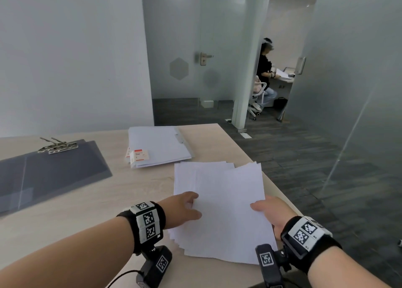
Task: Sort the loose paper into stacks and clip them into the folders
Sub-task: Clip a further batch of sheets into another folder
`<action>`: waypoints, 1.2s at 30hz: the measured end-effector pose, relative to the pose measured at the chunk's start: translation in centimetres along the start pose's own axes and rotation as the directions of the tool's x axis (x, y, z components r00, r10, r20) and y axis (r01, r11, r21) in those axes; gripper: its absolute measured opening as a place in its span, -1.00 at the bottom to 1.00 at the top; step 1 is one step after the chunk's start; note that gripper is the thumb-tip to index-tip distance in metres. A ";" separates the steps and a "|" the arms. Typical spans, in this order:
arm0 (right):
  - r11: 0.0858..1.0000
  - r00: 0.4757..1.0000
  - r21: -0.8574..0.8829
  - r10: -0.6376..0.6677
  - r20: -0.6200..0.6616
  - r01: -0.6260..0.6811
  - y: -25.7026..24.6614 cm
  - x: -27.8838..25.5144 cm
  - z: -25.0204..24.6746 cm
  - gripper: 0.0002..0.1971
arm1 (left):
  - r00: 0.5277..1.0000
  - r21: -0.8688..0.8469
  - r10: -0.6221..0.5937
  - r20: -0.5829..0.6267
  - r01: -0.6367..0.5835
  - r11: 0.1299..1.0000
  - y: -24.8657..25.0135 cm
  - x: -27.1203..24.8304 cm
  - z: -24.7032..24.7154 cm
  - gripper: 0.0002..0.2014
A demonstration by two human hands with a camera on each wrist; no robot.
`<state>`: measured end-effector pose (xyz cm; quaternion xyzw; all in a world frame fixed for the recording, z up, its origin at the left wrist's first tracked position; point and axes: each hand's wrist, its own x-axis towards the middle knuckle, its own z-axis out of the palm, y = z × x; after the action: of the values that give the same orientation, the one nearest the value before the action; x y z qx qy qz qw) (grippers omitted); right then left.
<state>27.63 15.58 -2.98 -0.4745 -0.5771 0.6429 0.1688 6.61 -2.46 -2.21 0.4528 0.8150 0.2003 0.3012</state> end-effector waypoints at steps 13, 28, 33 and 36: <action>0.858 0.886 0.266 -0.463 0.029 0.440 -2.2 -2.0 1.5 -0.76 | 0.947 -0.818 -0.024 -0.321 -0.265 0.510 1.1 -0.8 -3.1 -0.78; 0.812 0.836 0.288 -0.545 0.062 0.508 -0.5 -2.0 2.0 -0.44 | 0.923 -0.819 0.044 -0.381 -0.360 0.447 1.5 -1.2 -0.4 -0.59; 0.837 0.860 0.265 -0.508 0.051 0.478 -0.1 -2.2 2.6 -0.64 | 0.929 -0.813 0.026 -0.370 -0.338 0.474 1.6 -1.2 0.0 -0.83; 0.857 0.871 0.228 -0.487 0.066 0.462 -0.5 -2.3 3.1 -0.79 | 0.916 -0.814 -0.014 -0.402 -0.350 0.464 0.8 -1.2 -0.7 -0.84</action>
<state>26.03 12.17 -1.95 -0.2576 -0.6160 0.6648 0.3350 7.14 -3.10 -0.87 0.2717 0.5887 0.6928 0.3157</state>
